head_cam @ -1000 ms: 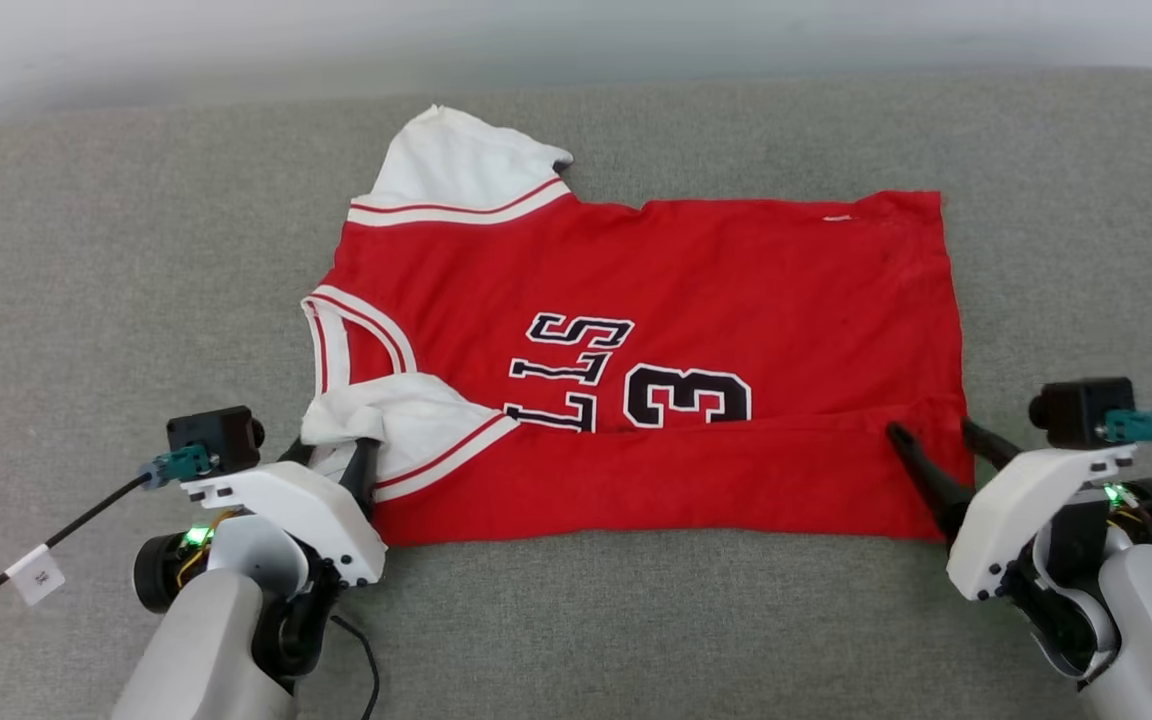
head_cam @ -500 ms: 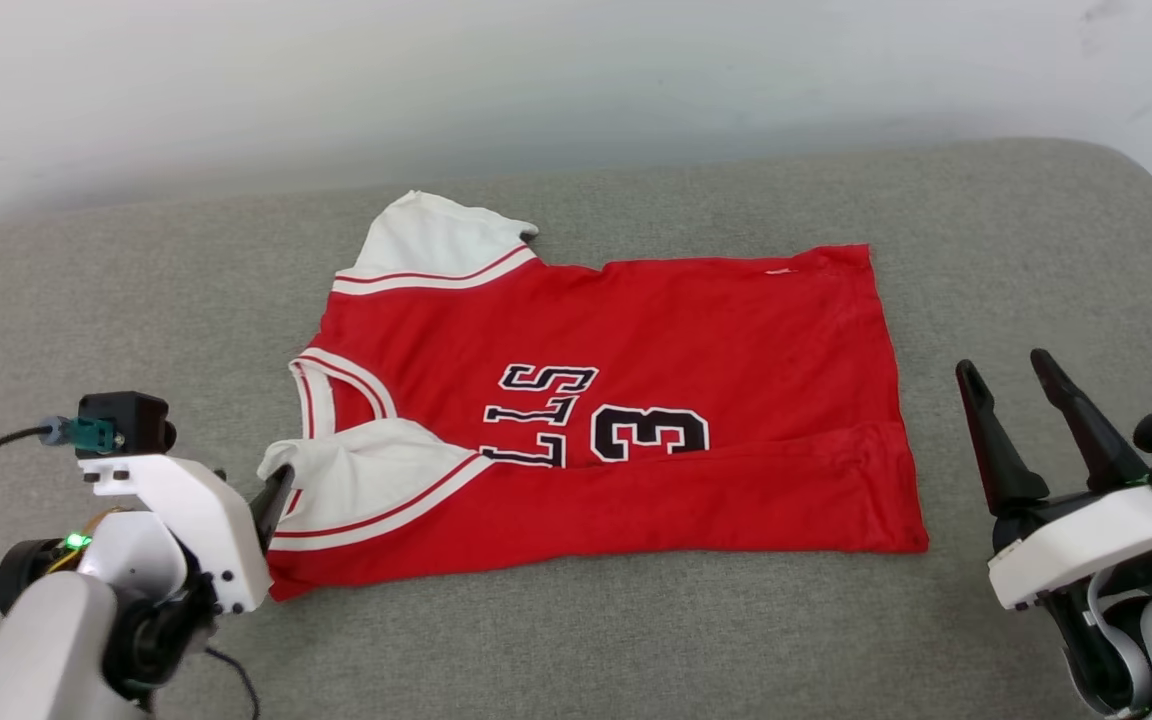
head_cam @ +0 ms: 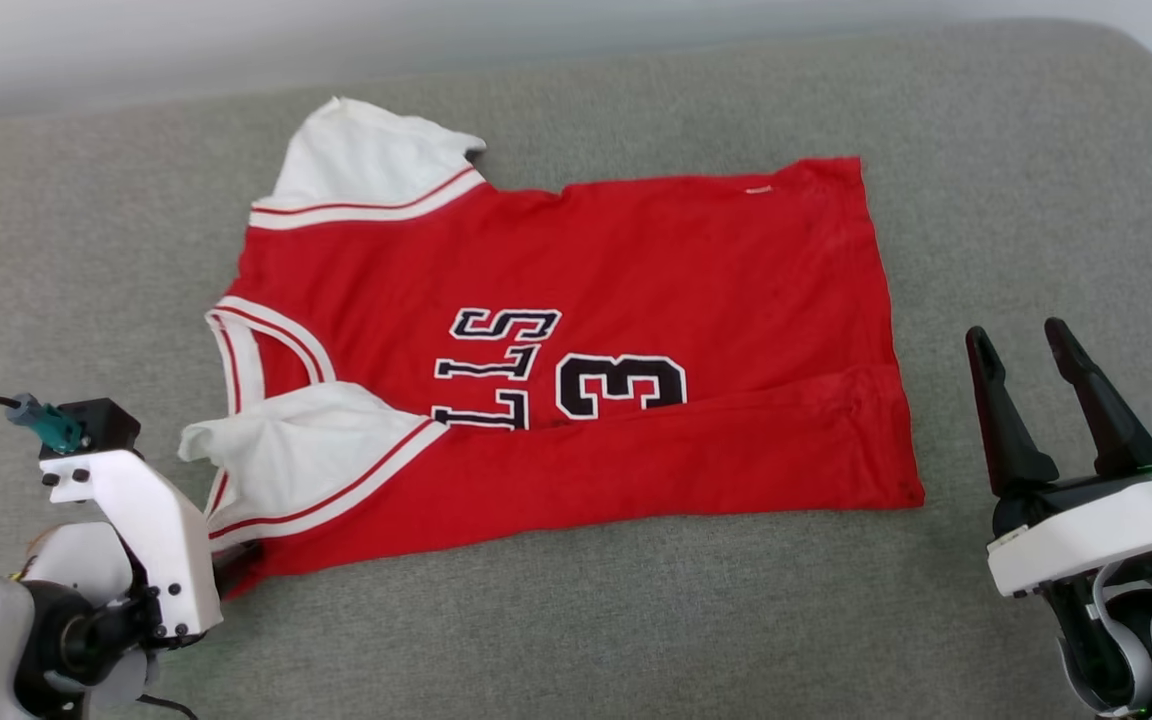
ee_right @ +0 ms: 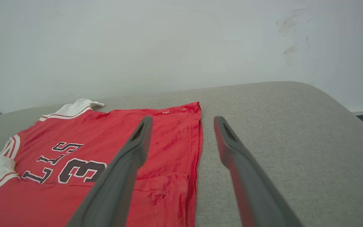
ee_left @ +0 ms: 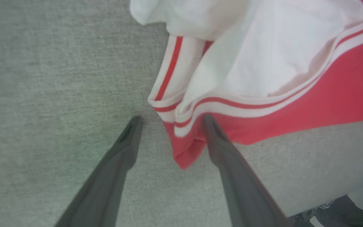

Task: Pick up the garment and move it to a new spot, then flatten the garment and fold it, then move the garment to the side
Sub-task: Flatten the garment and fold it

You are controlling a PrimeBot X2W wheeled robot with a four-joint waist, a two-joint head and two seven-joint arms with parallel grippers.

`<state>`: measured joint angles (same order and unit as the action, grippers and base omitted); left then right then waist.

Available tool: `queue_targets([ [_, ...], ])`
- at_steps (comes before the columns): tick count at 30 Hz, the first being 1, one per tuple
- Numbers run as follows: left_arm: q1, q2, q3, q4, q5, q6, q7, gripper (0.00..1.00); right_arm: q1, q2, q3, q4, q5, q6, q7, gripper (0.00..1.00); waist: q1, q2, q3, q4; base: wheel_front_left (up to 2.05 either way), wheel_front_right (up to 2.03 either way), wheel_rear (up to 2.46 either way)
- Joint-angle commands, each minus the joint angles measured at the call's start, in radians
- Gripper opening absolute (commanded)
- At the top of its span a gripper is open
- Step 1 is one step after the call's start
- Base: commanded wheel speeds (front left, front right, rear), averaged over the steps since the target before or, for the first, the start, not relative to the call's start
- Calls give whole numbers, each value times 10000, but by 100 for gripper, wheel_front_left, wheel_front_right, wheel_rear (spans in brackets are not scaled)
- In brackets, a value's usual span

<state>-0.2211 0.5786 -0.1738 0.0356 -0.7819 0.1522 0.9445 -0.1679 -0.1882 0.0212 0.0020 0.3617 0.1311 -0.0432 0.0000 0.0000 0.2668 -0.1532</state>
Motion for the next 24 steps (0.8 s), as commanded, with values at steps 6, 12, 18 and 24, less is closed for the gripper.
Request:
queue_targets([
  [6, 433, -683, -206, 442, -509, -26, 46, 0, -135, 63, -240, 104, 179, -7, 229, 100, 0, 0, 464, -211, 0, 0, 0],
  [12, 243, -747, -13, 502, -320, -274, -840, 0, 53, -368, -600, 372, 897, -7, 1757, 100, 0, 0, 74, 53, 0, 0, 0],
  [18, 98, -698, 141, 49, -200, -443, -1427, 0, 77, -965, -720, 744, 1375, -7, 4564, 100, 0, 0, -303, 432, 0, 0, 0],
  [24, -327, -829, -68, -791, 132, -514, -1829, 0, -644, -884, -316, 1597, 1911, -7, 6834, 100, 0, 0, 110, 980, 0, 0, 0],
])
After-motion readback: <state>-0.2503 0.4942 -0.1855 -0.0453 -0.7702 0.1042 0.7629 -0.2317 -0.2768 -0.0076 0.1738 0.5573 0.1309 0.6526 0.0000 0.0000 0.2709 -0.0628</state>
